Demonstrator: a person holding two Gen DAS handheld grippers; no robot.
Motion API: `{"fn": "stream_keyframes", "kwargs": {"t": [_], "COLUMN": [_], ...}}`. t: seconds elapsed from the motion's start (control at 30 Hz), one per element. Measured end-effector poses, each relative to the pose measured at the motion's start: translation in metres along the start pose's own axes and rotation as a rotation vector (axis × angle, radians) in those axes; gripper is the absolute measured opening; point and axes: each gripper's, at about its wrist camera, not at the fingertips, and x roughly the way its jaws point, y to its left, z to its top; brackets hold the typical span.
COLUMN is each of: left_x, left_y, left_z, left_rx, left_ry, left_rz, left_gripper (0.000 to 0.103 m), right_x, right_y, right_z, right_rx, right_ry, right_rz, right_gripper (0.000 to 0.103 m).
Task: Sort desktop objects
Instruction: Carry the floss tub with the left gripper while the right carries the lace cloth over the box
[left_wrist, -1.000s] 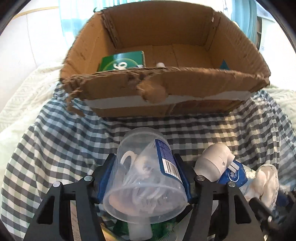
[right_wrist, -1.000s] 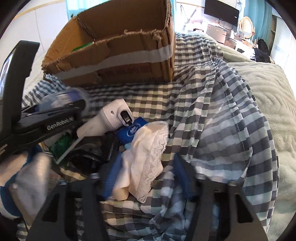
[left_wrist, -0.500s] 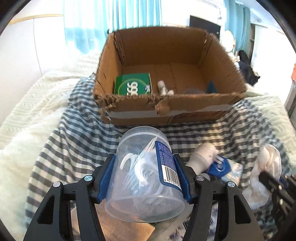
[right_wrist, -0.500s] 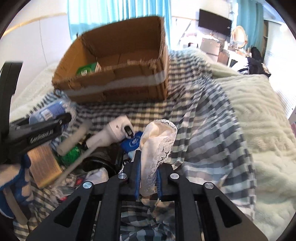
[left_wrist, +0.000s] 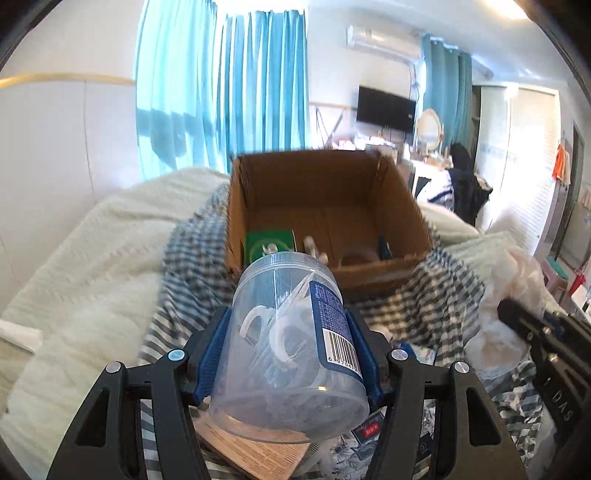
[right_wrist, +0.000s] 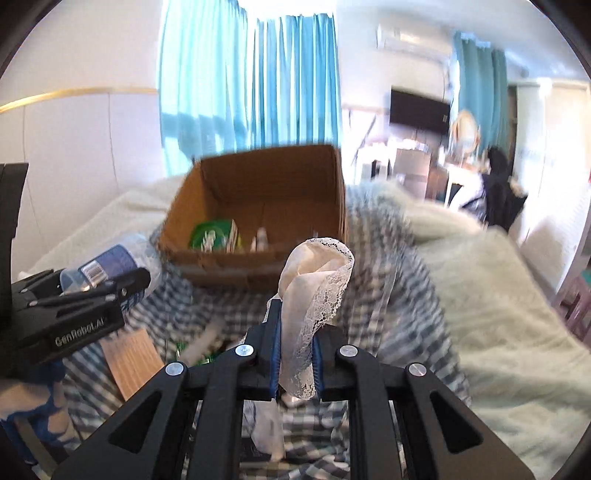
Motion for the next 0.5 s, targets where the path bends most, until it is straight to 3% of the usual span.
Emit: {"fn": "stream_keyframes", "kwargs": {"t": [0.1,0.5], "left_x": [-0.004,-0.020], "left_y": [0.003,0.010], "left_z": [0.004,0.047], "left_rx": [0.001,0.012], "left_ry": [-0.019,-0.141], "left_rz": [0.034,0.027], "left_gripper": [0.063,0.063], "right_x": [-0.012,-0.024], "right_y": [0.007,0.024], "right_z": [0.015,0.061], "right_rx": [-0.009,-0.103], "right_ry": [-0.057,-0.184], "right_rz": [-0.005,-0.036], "right_gripper": [0.013,0.013]}}
